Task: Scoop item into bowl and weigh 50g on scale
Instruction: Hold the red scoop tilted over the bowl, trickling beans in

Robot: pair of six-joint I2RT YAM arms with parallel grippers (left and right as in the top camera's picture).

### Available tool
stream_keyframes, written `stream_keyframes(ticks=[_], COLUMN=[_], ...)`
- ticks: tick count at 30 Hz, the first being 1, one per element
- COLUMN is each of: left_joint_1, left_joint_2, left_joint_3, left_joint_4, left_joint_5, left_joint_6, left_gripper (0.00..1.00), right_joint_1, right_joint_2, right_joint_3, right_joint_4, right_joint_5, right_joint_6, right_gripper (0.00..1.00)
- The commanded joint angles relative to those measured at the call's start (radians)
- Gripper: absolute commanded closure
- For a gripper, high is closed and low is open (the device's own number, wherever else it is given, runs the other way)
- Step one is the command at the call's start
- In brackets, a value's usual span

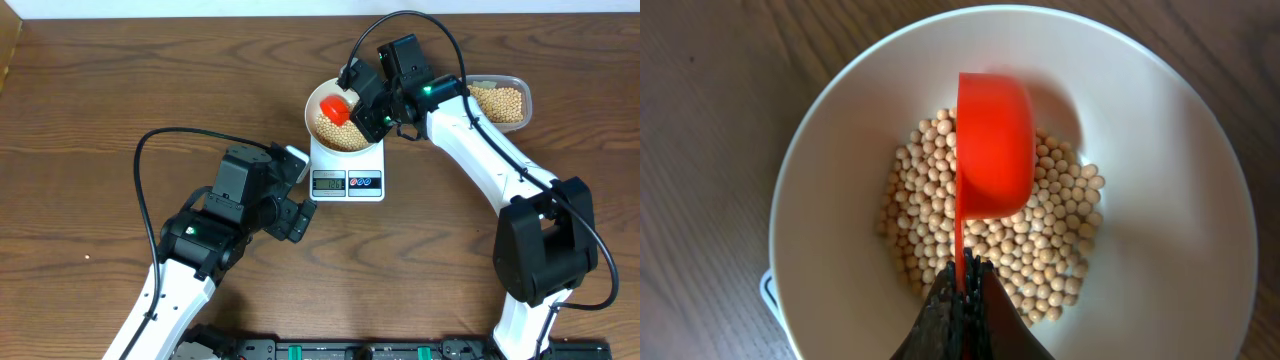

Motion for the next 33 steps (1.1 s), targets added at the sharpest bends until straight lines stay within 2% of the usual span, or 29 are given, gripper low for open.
stream_keyframes(ticks=[1, 18, 33], left_joint_1=[-0.003, -0.003, -0.003], left_joint_2=[-0.001, -0.001, -0.001], left_joint_3=[-0.004, -0.004, -0.004], left_joint_4=[-0.001, -0.001, -0.001], left_joint_5=[0.012, 0.012, 0.012], left_joint_6=[-0.005, -0.005, -0.006], left_gripper=[0.09, 0.09, 0.09], right_joint_1=[0.006, -0.063, -0.113], right_joint_2=[0.006, -0.005, -0.120], right_joint_3=[-0.009, -0.002, -0.002], right_joint_4=[-0.001, 0.010, 0.007], right_joint_5=[-0.041, -0.155, -0.206], right_joint_6=[0.023, 0.105, 0.127], right_gripper=[0.99, 0.99, 0.99])
